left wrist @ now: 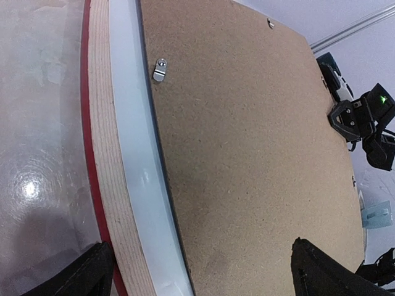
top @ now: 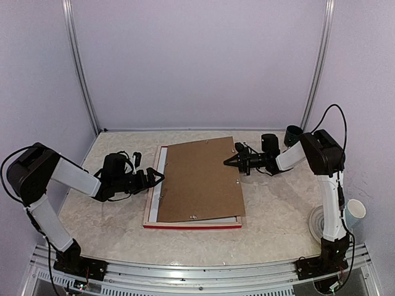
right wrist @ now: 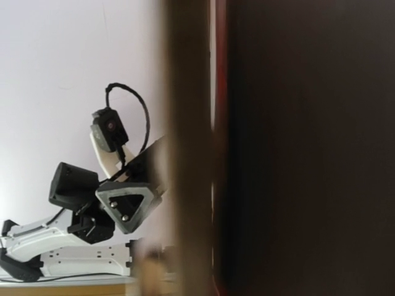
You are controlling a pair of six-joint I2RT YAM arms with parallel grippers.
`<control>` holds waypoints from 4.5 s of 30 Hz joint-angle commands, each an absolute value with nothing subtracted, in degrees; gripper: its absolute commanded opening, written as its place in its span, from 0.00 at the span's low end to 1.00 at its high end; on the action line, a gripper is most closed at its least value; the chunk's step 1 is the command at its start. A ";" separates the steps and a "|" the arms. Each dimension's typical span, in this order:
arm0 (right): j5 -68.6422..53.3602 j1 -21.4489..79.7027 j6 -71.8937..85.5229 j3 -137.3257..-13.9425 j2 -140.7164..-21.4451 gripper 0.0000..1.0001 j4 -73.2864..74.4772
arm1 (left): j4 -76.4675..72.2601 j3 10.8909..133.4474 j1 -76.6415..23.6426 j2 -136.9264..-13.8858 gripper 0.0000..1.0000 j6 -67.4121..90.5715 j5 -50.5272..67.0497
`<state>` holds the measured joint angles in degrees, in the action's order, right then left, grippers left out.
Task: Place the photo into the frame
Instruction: Place the backboard next to the photo.
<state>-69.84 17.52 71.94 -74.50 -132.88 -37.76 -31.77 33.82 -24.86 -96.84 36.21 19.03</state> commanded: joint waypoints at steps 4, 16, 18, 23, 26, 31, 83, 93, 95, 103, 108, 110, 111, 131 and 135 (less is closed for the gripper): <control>-71.22 18.28 75.44 -73.97 -132.03 0.00 -41.95 | -33.84 34.01 -25.36 -96.97 0.99 37.08 17.95; -69.71 18.80 68.24 -75.59 -132.07 0.00 -32.66 | -33.84 34.52 -25.83 -97.19 0.99 37.08 18.27; -69.50 18.96 67.46 -76.28 -132.31 0.00 -31.47 | -33.84 34.83 -26.05 -97.42 0.99 37.09 18.36; -68.63 19.73 65.11 -78.70 -132.77 0.00 -27.44 | -33.90 35.49 -26.50 -98.19 0.99 37.17 18.71; -68.12 20.35 64.57 -79.59 -133.13 0.01 -26.32 | -34.01 35.68 -26.84 -98.72 0.99 37.26 18.81; -67.55 21.08 64.50 -79.91 -133.58 0.01 -26.02 | -34.43 35.77 -27.32 -99.37 0.99 37.39 19.02; -47.36 23.33 38.54 -88.96 -124.74 0.59 13.87 | -36.39 32.53 -26.48 -97.85 0.99 38.13 17.67; -40.25 24.62 32.81 -93.14 -123.81 0.61 22.03 | -36.40 32.82 -26.28 -97.65 0.99 38.32 17.66; -38.91 24.77 31.61 -94.23 -123.81 0.62 23.80 | -36.38 32.87 -26.28 -97.65 0.99 38.32 17.50; -33.50 25.36 28.02 -96.21 -122.90 0.63 29.05 | -36.25 32.95 -25.94 -97.47 0.99 38.41 17.22; -32.11 25.56 26.60 -96.33 -122.54 0.64 30.43 | -36.14 32.98 -25.75 -97.13 0.99 38.59 17.15; -31.81 25.58 26.25 -96.33 -122.53 0.64 30.88 | -36.11 33.05 -25.67 -97.04 0.99 38.58 17.16; -31.67 25.58 26.08 -96.28 -122.49 0.64 31.05 | -36.07 33.05 -25.62 -96.97 0.99 38.58 17.14; -24.19 26.09 21.64 -96.15 -119.82 0.80 33.52 | -35.30 32.17 -25.32 -96.00 0.99 38.09 16.14; -20.05 26.70 20.30 -95.23 -117.98 0.90 33.32 | -33.98 32.09 -25.24 -95.72 0.99 37.26 15.13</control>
